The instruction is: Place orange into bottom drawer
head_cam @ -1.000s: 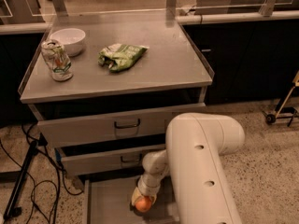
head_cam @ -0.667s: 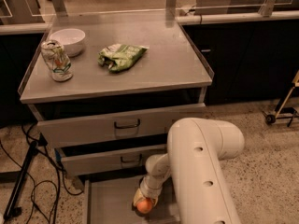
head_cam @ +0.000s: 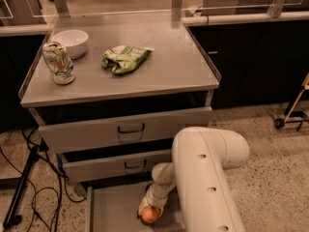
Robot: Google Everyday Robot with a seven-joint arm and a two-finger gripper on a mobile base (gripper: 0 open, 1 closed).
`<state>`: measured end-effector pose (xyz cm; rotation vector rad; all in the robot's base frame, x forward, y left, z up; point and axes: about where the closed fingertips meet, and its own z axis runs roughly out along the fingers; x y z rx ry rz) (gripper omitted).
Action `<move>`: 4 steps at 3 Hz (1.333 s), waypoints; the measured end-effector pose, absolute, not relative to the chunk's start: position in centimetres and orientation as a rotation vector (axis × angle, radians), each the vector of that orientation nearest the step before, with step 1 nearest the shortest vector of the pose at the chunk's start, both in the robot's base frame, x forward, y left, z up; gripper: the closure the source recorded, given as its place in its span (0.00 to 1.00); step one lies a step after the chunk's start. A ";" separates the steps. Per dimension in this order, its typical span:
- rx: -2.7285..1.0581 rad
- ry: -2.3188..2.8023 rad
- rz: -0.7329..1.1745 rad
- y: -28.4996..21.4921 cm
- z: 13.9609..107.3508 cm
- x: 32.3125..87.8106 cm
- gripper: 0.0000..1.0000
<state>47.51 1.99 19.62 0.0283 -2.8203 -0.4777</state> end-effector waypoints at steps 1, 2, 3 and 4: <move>-0.051 -2.802 -0.475 2.7 18.3 47.5 1.00; -0.165 -2.806 -0.495 2.7 17.1 48.4 1.00; -0.250 -2.815 -0.507 2.6 16.4 49.3 1.00; -0.322 -2.804 -0.496 2.8 14.3 49.8 1.00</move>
Offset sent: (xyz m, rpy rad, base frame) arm 0.0264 0.0051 -0.0355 -0.0006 0.0216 -0.2388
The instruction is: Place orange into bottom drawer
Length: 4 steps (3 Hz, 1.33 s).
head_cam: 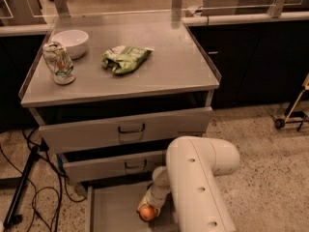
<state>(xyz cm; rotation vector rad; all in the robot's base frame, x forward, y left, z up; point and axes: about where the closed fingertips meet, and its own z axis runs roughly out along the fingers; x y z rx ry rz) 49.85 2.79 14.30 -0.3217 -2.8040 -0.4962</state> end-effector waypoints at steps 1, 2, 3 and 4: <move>-0.359 -2.785 -0.473 2.8 12.4 49.4 1.00; -0.400 -2.748 -0.451 2.4 10.5 48.4 1.00; -0.405 -2.743 -0.449 2.4 10.4 48.3 1.00; -0.405 -2.743 -0.449 2.4 10.4 48.3 0.75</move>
Offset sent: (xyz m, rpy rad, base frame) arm -0.0166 -0.0067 -0.0523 -0.0363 0.0913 -0.0684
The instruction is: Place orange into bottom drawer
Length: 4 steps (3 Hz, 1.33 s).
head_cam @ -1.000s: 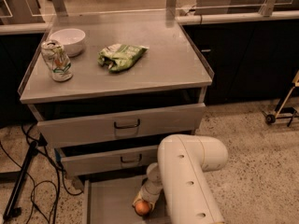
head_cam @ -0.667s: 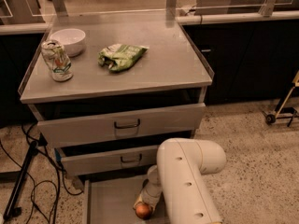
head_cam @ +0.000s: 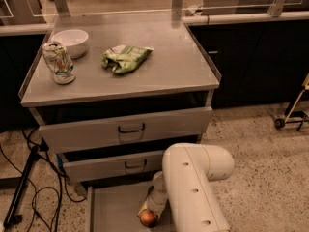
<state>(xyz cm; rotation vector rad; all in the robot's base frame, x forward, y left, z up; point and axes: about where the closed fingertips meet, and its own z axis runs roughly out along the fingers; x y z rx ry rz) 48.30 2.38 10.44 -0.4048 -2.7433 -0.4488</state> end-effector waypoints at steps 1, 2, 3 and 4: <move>-0.405 -2.743 -0.449 2.4 10.4 48.3 0.51; -0.405 -2.743 -0.449 2.4 10.4 48.3 0.29; -0.405 -2.743 -0.449 2.4 10.4 48.3 0.05; -0.405 -2.743 -0.449 2.4 10.4 48.3 0.00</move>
Offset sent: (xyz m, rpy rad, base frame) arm 0.0000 0.0000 0.0000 0.0000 0.0000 0.0000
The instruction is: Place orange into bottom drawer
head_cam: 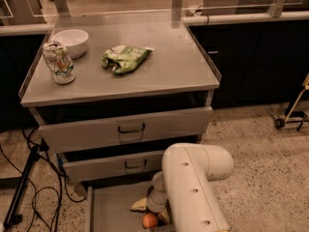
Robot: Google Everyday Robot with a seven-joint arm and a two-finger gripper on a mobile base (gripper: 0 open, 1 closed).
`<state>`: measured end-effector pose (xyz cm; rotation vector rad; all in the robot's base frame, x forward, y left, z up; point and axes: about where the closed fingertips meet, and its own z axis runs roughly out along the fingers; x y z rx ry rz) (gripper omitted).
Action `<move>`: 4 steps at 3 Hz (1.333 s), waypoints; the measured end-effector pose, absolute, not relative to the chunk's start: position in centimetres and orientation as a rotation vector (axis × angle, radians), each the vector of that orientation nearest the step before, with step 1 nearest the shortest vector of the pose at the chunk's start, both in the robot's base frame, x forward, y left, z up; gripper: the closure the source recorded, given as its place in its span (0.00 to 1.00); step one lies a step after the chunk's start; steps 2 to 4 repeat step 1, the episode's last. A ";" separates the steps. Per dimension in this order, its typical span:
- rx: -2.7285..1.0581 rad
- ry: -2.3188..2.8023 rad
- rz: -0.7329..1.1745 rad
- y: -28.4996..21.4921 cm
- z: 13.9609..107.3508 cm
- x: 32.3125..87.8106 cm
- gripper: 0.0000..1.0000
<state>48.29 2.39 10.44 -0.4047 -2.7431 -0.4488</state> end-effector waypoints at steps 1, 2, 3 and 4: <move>-0.405 -2.743 -0.449 2.4 10.4 48.3 0.00; -0.405 -2.743 -0.449 2.4 10.4 48.3 0.00; -0.405 -2.743 -0.449 2.4 10.4 48.3 0.00; -0.405 -2.743 -0.449 2.4 10.4 48.3 0.00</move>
Offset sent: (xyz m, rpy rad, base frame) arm 0.0000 0.0000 0.0000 0.0000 0.0000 0.0000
